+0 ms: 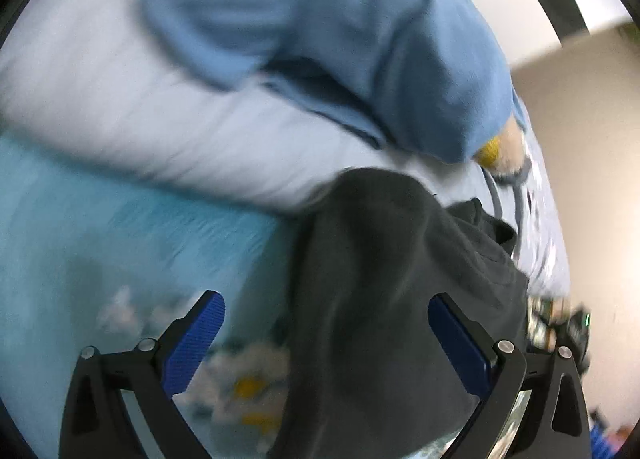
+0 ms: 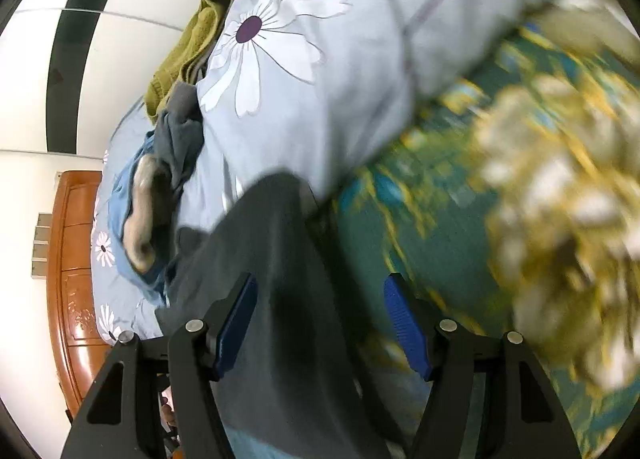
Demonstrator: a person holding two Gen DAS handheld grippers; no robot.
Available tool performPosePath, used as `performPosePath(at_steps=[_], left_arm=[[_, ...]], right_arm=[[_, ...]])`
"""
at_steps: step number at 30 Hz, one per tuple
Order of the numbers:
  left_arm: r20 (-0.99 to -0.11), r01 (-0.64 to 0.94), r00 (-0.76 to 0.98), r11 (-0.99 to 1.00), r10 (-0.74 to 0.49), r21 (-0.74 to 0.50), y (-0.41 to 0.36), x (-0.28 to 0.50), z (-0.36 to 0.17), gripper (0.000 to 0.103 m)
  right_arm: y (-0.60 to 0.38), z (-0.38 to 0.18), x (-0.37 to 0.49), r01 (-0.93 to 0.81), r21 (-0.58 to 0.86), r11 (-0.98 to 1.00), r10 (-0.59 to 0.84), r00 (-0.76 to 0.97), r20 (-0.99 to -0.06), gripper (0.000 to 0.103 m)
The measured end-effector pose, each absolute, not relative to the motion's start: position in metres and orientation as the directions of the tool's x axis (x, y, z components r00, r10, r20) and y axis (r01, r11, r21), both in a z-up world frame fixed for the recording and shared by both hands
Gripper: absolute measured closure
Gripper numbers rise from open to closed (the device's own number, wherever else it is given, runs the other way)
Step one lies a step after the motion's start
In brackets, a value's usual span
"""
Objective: Fold clothes
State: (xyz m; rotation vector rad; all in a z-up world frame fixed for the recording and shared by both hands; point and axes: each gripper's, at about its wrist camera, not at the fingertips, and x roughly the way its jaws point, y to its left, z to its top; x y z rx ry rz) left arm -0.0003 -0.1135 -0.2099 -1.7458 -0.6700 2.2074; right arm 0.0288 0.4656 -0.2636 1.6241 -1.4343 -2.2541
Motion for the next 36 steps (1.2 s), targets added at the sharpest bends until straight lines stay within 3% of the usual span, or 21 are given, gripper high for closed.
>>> performPosePath(at_steps=[2,4,6,7,8,9,11,16,19,24,31,34,36], left_arm=[[-0.847,0.056,-0.229,-0.863,0.479,-0.503,-0.106,-0.011,-0.214,0.006],[-0.836,0.045,-0.218,-0.851,0.503,-0.523,-0.102,-0.017,-0.215,0.02],[-0.829,0.044,-0.225,-0.845,0.512,-0.534,-0.102,-0.019,-0.213,0.043],[-0.832,0.039,-0.232,-0.85,0.504,-0.526,-0.101,-0.02,-0.211,0.05],[-0.832,0.03,-0.239,-0.853,0.5,-0.521,-0.101,-0.019,-0.208,0.063],[-0.828,0.015,-0.249,-0.853,0.502,-0.522,-0.1,-0.018,-0.203,0.074],[-0.817,-0.012,-0.269,-0.85,0.51,-0.527,-0.099,-0.016,-0.193,0.084],[-0.735,-0.006,-0.39,-0.799,0.555,-0.601,-0.118,-0.008,-0.156,0.086],[-0.734,0.002,-0.406,-0.803,0.544,-0.596,-0.126,-0.019,-0.157,0.086],[-0.83,0.104,-0.276,-0.844,0.484,-0.526,-0.125,-0.042,-0.226,0.085],[-0.789,0.108,-0.256,-0.795,0.558,-0.597,-0.131,-0.045,-0.238,0.078],[-0.77,0.094,-0.257,-0.778,0.584,-0.621,-0.136,-0.045,-0.229,0.071],[-0.765,0.095,-0.266,-0.774,0.587,-0.627,-0.138,-0.044,-0.222,0.053]], right_arm=[[0.464,-0.267,0.014,-0.459,0.675,-0.577,-0.504,-0.45,-0.737,0.036],[0.458,-0.269,0.003,-0.445,0.68,-0.582,-0.52,-0.439,-0.733,0.036],[0.452,-0.269,-0.004,-0.432,0.677,-0.596,-0.53,-0.421,-0.736,0.039],[0.449,-0.267,-0.006,-0.426,0.672,-0.606,-0.53,-0.414,-0.74,0.056],[0.447,-0.265,-0.008,-0.419,0.668,-0.615,-0.53,-0.407,-0.744,0.073],[0.444,-0.262,-0.01,-0.407,0.664,-0.627,-0.53,-0.401,-0.747,0.077],[0.44,-0.251,-0.009,-0.367,0.661,-0.654,-0.531,-0.399,-0.747,0.093],[0.446,-0.206,0.0,-0.278,0.707,-0.65,-0.538,-0.489,-0.686,0.094],[0.448,-0.186,-0.009,-0.211,0.707,-0.675,-0.534,-0.522,-0.665,0.095],[0.447,-0.24,-0.036,-0.32,0.639,-0.699,-0.501,-0.418,-0.757,0.095],[0.449,-0.261,-0.033,-0.351,0.639,-0.685,-0.508,-0.398,-0.764,0.094],[0.447,-0.256,-0.034,-0.331,0.645,-0.689,-0.518,-0.398,-0.758,0.09],[0.445,-0.251,-0.036,-0.316,0.646,-0.695,-0.52,-0.399,-0.755,0.088]])
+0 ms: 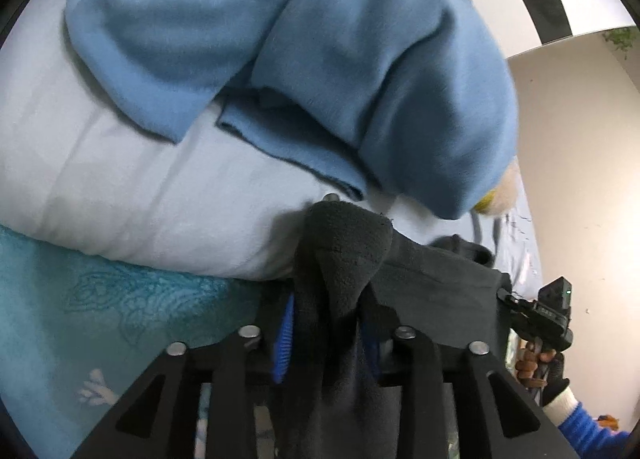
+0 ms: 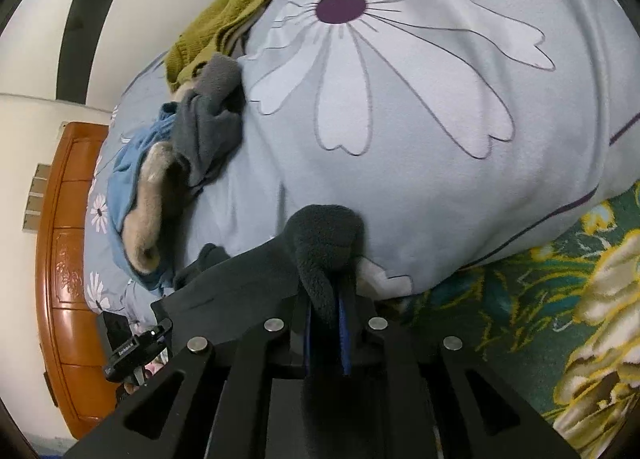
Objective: Fold clothes
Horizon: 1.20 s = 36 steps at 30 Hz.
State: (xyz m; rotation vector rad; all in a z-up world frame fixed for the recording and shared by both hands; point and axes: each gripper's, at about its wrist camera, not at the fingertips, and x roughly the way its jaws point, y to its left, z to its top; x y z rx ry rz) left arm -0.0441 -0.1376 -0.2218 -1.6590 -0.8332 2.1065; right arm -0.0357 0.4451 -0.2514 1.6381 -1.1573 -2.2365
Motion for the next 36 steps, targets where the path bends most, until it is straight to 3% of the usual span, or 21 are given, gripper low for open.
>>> performPosePath(at_steps=[1,2,3,4,6,12,16,21,23,36], left_arm=[[-0.761,0.098,-0.273,-0.77,0.589,-0.631,-0.138,-0.044,-0.218,0.045],[-0.751,0.102,-0.283,-0.759,0.597,-0.643,-0.141,-0.043,-0.214,0.031],[-0.739,0.109,-0.295,-0.747,0.605,-0.655,-0.144,-0.041,-0.211,0.021],[-0.725,0.118,-0.313,-0.732,0.614,-0.671,-0.148,-0.039,-0.207,0.017],[-0.698,0.147,-0.353,-0.7,0.623,-0.699,-0.158,-0.032,-0.203,0.0],[-0.67,0.304,-0.448,-0.603,0.592,-0.737,-0.2,0.023,-0.201,0.0],[-0.699,0.375,-0.42,-0.59,0.579,-0.715,-0.192,0.068,-0.216,0.0],[-0.744,0.403,-0.373,-0.625,0.554,-0.668,-0.16,0.109,-0.232,0.0],[-0.74,0.393,-0.367,-0.628,0.563,-0.672,-0.157,0.117,-0.234,0.0],[-0.648,0.362,-0.374,-0.539,0.663,-0.76,-0.141,0.098,-0.278,0.0]], right_arm=[[0.445,-0.248,-0.035,-0.309,0.641,-0.703,-0.516,-0.399,-0.758,0.082],[0.445,-0.246,-0.035,-0.303,0.64,-0.706,-0.517,-0.398,-0.758,0.067],[0.445,-0.243,-0.034,-0.297,0.643,-0.706,-0.52,-0.399,-0.755,0.06],[0.445,-0.239,-0.032,-0.291,0.653,-0.7,-0.528,-0.406,-0.746,0.045],[0.447,-0.23,-0.026,-0.284,0.674,-0.682,-0.54,-0.426,-0.726,0.039],[0.455,-0.22,0.021,-0.34,0.7,-0.628,-0.52,-0.486,-0.702,0.035],[0.463,-0.235,0.081,-0.428,0.695,-0.578,-0.497,-0.49,-0.716,0.035],[0.454,-0.258,0.153,-0.495,0.747,-0.443,-0.533,-0.524,-0.664,0.034],[0.446,-0.271,0.171,-0.524,0.76,-0.384,-0.547,-0.534,-0.645,0.023],[0.421,-0.307,0.151,-0.459,0.855,-0.242,-0.538,-0.67,-0.512,0.02]])
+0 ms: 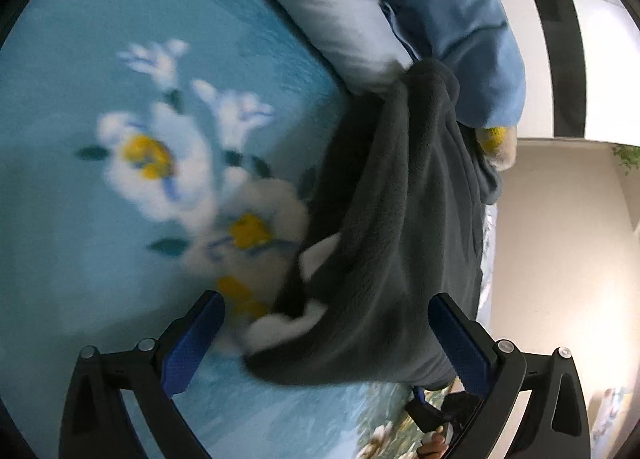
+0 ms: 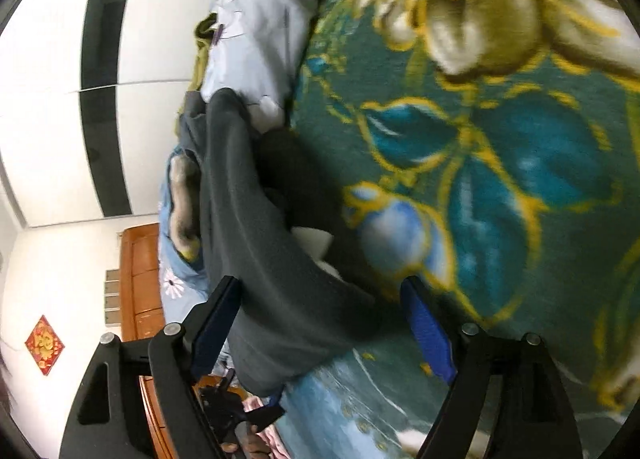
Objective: Fold clothes
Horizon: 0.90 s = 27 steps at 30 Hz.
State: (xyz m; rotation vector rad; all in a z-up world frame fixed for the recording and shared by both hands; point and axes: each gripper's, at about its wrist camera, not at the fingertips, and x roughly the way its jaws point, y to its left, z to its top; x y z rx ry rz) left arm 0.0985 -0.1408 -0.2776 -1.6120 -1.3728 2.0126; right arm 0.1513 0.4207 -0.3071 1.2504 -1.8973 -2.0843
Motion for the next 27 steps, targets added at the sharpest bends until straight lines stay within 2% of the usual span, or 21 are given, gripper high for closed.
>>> performPosePath(at_steps=[10,18,27], left_arm=[[-0.625,0.288,-0.433,-0.557,0.65,-0.779,-0.126,0.059,-0.275,0.0],[-0.686,0.194,-0.334,-0.665,0.647,-0.721,-0.111,0.045,-0.272,0.0],[-0.686,0.167,-0.295,-0.672,0.665,-0.722,-0.113,0.045,-0.273,0.0]], right_arm=[[0.405,-0.311,0.096,-0.39,0.88,-0.272,-0.54,-0.695,-0.474,0.018],[0.404,-0.31,0.077,-0.351,0.884,-0.308,-0.568,-0.678,-0.467,0.018],[0.394,-0.309,0.074,-0.361,0.865,-0.348,-0.566,-0.655,-0.501,0.02]])
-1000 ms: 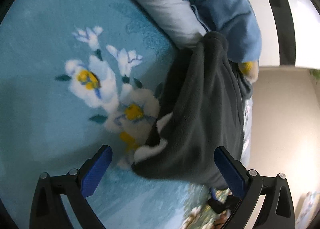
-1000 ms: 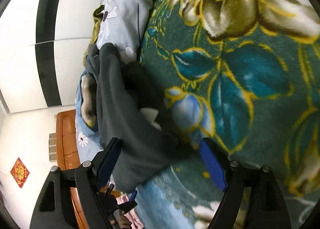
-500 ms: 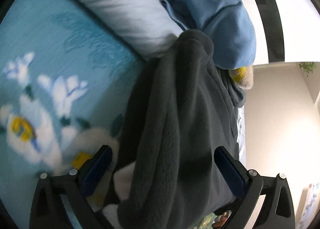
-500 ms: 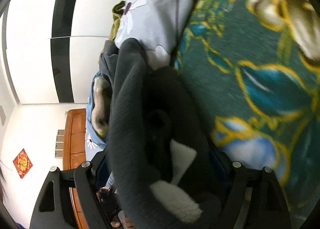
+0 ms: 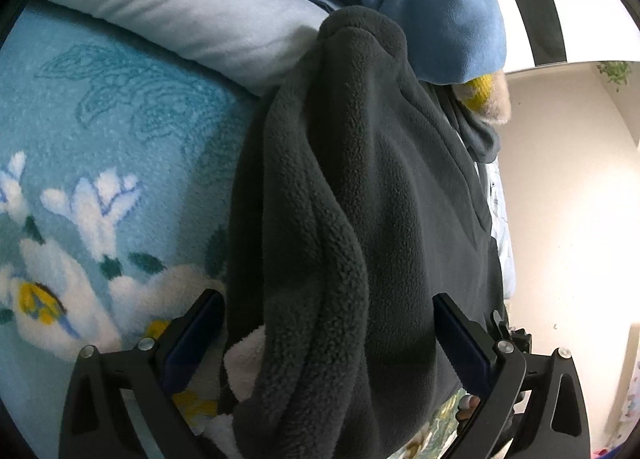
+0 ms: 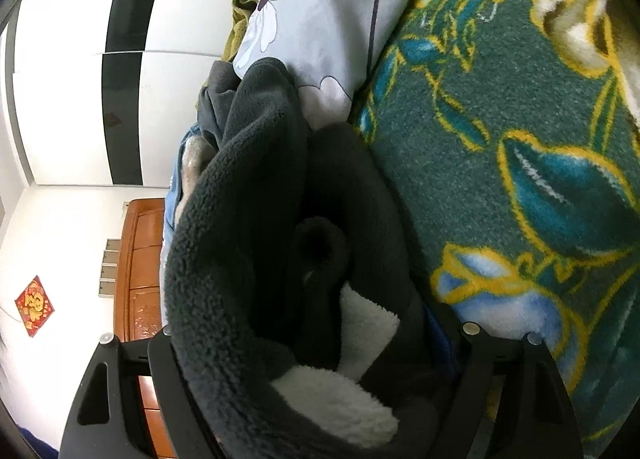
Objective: Fold clothes
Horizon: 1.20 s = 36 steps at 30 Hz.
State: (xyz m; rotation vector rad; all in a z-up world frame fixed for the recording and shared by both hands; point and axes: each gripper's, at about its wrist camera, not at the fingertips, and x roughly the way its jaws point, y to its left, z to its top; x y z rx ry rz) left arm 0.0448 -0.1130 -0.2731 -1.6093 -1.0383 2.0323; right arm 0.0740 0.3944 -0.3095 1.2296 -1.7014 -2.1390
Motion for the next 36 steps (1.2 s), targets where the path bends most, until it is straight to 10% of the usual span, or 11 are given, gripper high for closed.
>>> performPosePath(at_steps=[11,24,36], left_arm=[[-0.692,0.248,-0.347,-0.65,0.633,-0.718,-0.119,0.055,-0.27,0.002],[-0.748,0.238,-0.31,-0.714,0.587,-0.658,-0.113,0.062,-0.24,0.058],[-0.735,0.221,-0.33,-0.709,0.592,-0.67,-0.117,0.065,-0.182,0.068]], right_arm=[[0.388,-0.309,0.065,-0.415,0.836,-0.359,-0.567,-0.614,-0.549,0.027],[0.383,-0.291,0.055,-0.443,0.821,-0.36,-0.557,-0.604,-0.57,0.055],[0.372,-0.215,0.046,-0.355,0.843,-0.404,-0.58,-0.613,-0.536,0.059]])
